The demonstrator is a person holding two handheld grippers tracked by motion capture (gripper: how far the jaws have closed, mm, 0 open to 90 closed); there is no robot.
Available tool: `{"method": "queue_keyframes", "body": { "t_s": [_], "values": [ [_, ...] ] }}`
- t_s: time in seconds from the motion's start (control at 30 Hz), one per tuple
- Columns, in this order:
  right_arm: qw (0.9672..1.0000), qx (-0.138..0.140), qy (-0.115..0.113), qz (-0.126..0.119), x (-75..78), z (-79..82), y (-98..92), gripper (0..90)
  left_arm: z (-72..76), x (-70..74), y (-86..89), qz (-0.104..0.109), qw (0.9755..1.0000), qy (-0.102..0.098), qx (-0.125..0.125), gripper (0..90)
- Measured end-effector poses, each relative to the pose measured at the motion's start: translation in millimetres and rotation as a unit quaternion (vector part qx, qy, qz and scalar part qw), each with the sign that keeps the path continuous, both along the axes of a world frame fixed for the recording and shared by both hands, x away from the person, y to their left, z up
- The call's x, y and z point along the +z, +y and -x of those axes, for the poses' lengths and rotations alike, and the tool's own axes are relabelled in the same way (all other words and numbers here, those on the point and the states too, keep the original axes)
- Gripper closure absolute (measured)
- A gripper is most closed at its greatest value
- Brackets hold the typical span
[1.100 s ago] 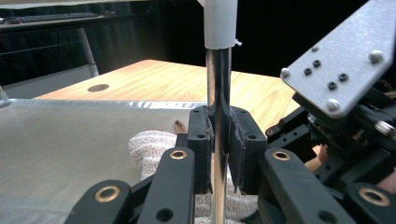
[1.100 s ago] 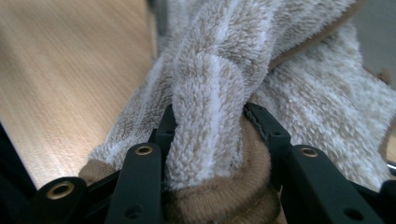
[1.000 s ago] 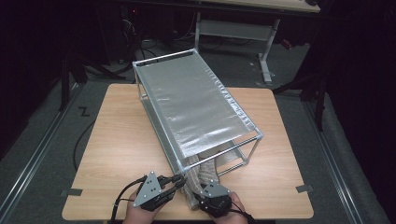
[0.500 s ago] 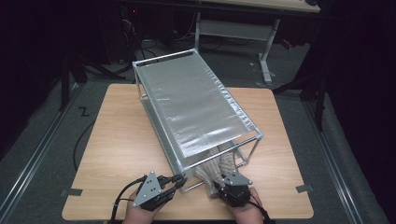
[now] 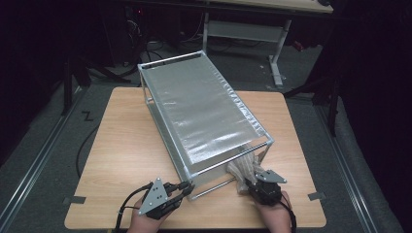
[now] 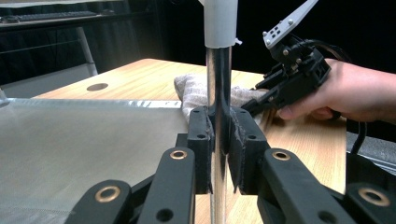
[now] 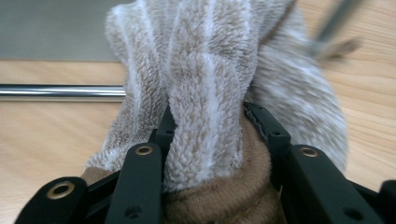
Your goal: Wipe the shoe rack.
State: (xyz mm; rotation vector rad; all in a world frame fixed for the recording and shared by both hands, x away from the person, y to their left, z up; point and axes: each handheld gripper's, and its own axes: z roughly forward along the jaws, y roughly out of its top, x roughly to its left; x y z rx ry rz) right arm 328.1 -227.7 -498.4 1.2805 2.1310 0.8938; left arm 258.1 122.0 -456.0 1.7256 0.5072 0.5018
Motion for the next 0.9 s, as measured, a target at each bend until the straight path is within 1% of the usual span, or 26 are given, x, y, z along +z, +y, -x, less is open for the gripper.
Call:
{"method": "queue_keyframes", "body": {
  "t_s": [0.07,0.13,0.3,0.5,0.57,0.77,0.87,0.9],
  "values": [
    [0.9999,-0.010,-0.001,-0.003,-0.1,-2.5,-7.3,61.9,0.0,-0.2,-1.0,-0.001,1.0000,-0.001,-0.002,79.7],
    [0.9998,-0.015,0.001,-0.009,-0.6,-3.7,-11.7,61.9,0.5,-0.4,-2.4,-0.002,1.0000,-0.002,-0.003,79.7],
    [0.9999,-0.014,-0.003,-0.002,-0.5,-3.1,-9.7,62.0,0.6,-0.5,-2.3,-0.002,1.0000,-0.001,-0.003,79.6],
    [0.9999,-0.009,-0.005,-0.012,1.4,-1.2,-9.3,62.7,0.4,-0.6,-2.4,-0.002,1.0000,-0.001,-0.003,79.6],
    [0.9999,-0.003,-0.012,-0.011,3.8,1.1,-7.8,62.9,0.1,-0.5,-2.5,-0.002,1.0000,-0.001,-0.004,79.7],
    [0.9991,0.011,-0.036,-0.019,14.4,18.2,-2.2,63.1,-2.0,-0.8,-5.8,-0.002,0.9999,-0.003,-0.012,79.7],
    [0.9982,0.013,-0.050,-0.029,21.1,29.4,-2.6,63.1,-3.6,-0.8,-9.2,-0.001,0.9998,-0.003,-0.019,79.8],
    [0.9978,0.013,-0.053,-0.039,24.2,34.1,-3.2,63.2,-4.3,-0.7,-10.7,-0.002,0.9998,-0.003,-0.021,79.8]
  ]
}}
